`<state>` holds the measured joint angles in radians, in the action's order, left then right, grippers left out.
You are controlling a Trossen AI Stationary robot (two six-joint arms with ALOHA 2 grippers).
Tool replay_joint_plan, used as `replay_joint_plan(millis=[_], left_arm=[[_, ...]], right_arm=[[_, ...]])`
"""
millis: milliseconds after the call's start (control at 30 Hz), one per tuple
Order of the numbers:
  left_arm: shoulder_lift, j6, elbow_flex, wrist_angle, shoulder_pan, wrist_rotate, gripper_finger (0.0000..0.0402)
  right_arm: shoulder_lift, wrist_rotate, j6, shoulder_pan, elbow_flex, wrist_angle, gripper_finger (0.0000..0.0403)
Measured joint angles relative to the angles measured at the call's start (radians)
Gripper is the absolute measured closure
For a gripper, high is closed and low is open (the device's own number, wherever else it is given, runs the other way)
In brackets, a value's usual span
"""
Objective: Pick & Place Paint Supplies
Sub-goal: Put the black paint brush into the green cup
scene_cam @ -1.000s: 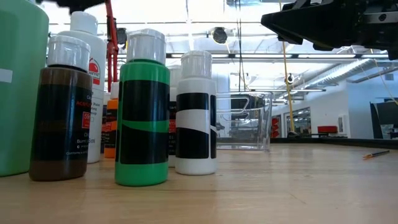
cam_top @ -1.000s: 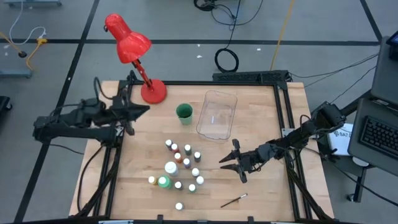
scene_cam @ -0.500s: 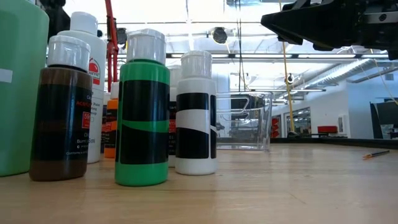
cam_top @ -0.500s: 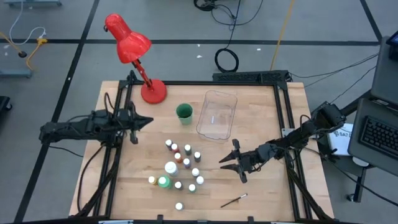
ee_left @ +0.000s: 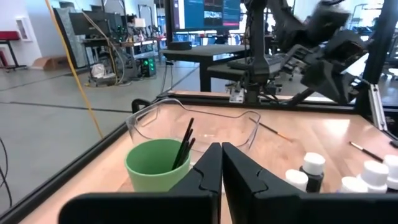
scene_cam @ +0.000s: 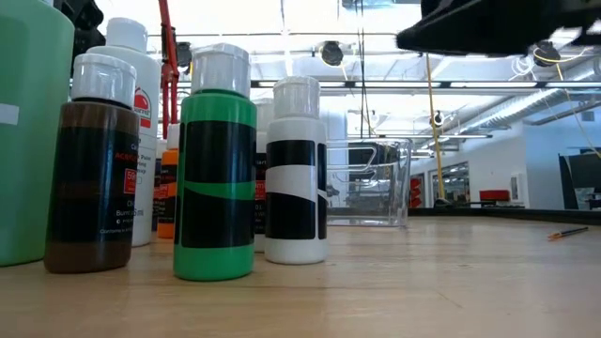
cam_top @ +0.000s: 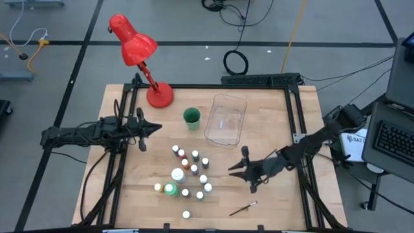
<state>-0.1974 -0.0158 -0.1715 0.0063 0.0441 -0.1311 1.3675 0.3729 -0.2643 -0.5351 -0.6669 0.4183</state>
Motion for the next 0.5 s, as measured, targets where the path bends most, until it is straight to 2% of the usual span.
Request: replay_joint_plan(millis=[100, 233, 400, 500], left_arm=[[0.0, 0.003, 0.0, -0.002, 0.0, 0.0, 0.039], [0.0, 0.04, 0.0, -0.005, 0.0, 0.0, 0.0399], [0.0, 0.056, 0.0, -0.01, 0.0, 0.001, 0.039], [0.0, 0.056, 0.0, -0.011, 0.0, 0.001, 0.0382]], right_arm=[[0.009, -0.001, 0.167, -0.058, -0.154, -0.341, 0.0329], [0.078, 0.009, 0.406, -0.128, -0.289, -0.621, 0.0314], [0.148, -0.204, 0.651, -0.187, -0.32, -0.71, 0.0266], [0.156, -0.238, 0.765, -0.228, -0.321, -0.709, 0.0234]])
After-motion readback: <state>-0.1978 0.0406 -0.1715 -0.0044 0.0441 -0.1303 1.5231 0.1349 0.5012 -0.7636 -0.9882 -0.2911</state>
